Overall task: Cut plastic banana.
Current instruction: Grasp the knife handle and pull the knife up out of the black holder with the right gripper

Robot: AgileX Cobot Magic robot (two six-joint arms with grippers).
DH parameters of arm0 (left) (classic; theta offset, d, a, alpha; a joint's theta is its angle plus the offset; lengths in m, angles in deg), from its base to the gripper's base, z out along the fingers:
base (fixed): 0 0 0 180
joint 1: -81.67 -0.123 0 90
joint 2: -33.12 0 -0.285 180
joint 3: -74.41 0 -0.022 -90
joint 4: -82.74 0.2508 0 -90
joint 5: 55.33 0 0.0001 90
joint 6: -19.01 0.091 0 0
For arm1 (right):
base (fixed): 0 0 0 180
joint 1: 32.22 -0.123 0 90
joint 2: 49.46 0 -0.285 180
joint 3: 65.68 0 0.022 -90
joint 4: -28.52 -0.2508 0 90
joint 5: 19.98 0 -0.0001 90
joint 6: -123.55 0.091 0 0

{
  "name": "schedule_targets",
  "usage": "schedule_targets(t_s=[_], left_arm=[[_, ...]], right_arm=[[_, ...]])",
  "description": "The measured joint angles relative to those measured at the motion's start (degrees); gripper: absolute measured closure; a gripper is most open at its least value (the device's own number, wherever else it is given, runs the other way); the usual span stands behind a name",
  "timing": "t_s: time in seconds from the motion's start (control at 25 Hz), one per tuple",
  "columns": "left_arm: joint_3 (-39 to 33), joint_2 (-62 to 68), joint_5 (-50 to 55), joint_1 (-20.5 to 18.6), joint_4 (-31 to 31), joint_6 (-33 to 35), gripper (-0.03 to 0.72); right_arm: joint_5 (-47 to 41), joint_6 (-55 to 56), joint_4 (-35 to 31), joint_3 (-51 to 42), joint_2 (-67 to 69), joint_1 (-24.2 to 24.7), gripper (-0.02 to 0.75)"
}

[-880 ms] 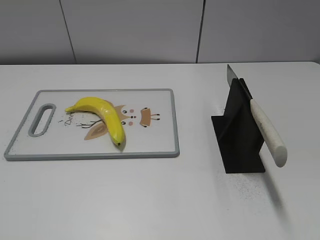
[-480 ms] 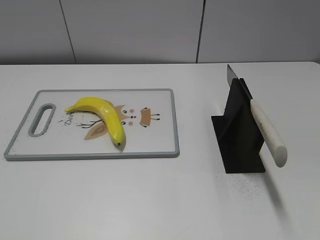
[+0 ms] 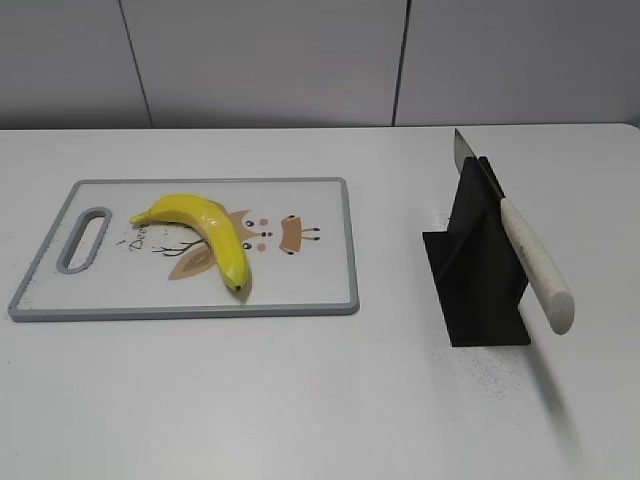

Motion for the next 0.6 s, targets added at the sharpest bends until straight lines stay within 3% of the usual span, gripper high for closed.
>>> schedule_targets(t_s=[0.6], left_arm=[[0.0,0.0,0.0,0.0,-0.31,0.0,0.45]], right_arm=[[0.0,0.0,0.0,0.0,0.0,0.0,0.175]])
